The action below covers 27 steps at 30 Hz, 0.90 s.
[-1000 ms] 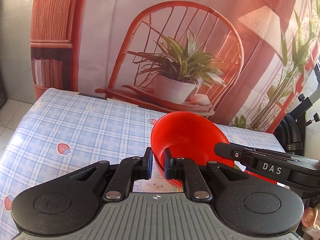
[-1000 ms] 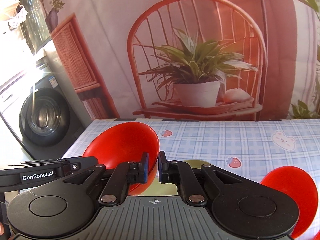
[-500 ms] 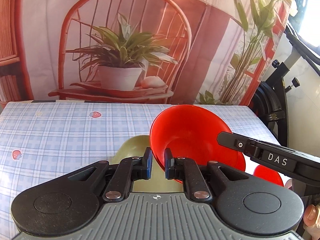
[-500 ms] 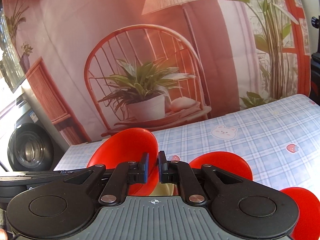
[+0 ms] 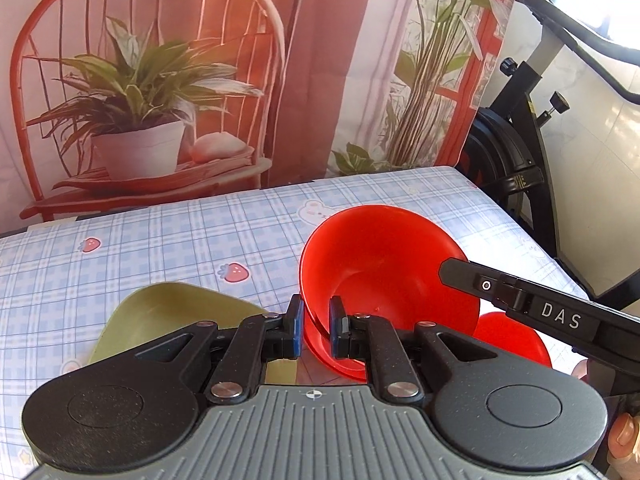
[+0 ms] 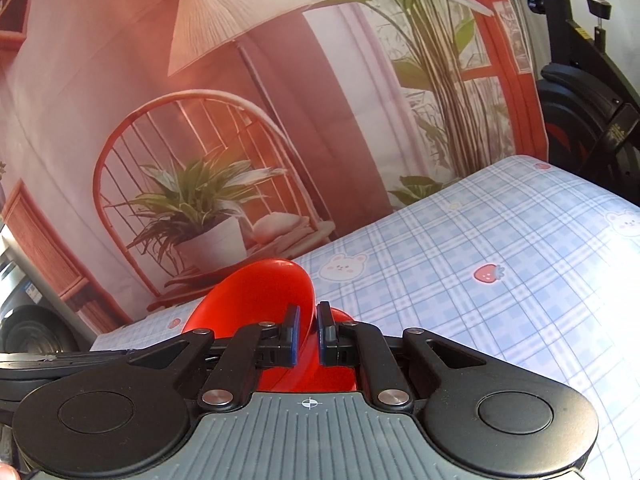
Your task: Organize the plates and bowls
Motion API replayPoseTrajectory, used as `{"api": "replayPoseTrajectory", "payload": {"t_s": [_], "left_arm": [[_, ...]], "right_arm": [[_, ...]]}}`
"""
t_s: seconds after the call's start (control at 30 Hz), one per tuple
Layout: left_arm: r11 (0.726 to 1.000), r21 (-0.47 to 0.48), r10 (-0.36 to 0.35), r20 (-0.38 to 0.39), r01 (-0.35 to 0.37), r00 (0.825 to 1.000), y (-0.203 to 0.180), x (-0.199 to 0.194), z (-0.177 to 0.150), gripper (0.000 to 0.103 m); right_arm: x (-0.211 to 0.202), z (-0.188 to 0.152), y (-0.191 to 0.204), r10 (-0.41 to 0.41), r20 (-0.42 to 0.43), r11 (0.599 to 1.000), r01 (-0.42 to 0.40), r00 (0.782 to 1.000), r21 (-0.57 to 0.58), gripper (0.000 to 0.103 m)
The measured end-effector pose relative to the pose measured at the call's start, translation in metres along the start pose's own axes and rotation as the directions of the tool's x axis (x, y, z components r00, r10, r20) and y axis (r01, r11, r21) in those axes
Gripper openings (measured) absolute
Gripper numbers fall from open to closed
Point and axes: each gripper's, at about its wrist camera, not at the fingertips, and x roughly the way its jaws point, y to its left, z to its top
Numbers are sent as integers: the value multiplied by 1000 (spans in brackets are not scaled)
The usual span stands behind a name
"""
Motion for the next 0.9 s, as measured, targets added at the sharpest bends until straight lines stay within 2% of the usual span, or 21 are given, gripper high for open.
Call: {"api": "replayPoseTrajectory", "payload": {"t_s": [0.27, 0.4, 0.57, 0.67, 0.9], "left_arm": [[999, 33, 36, -53, -35, 998, -6, 29, -4, 13], [998, 36, 49, -61, -47, 997, -4, 32, -5, 13], [995, 75, 69, -55, -65, 996, -9, 35, -5, 14], [996, 63, 73, -53, -70, 996, -8, 37, -5, 14], [996, 51, 78, -33, -77, 996, -10, 26, -5, 15]], "right_arm": [[13, -11, -18, -2, -41, 999, 4, 999, 43, 9], [17, -14, -20, 9, -46, 998, -7, 999, 58, 10], [20, -15, -23, -15, -51, 998, 18, 999, 57, 10], [20, -16, -23, -32, -60, 998, 36, 998, 53, 13], [-4, -9, -25, -58, 5, 998, 58, 998, 12, 13]]}}
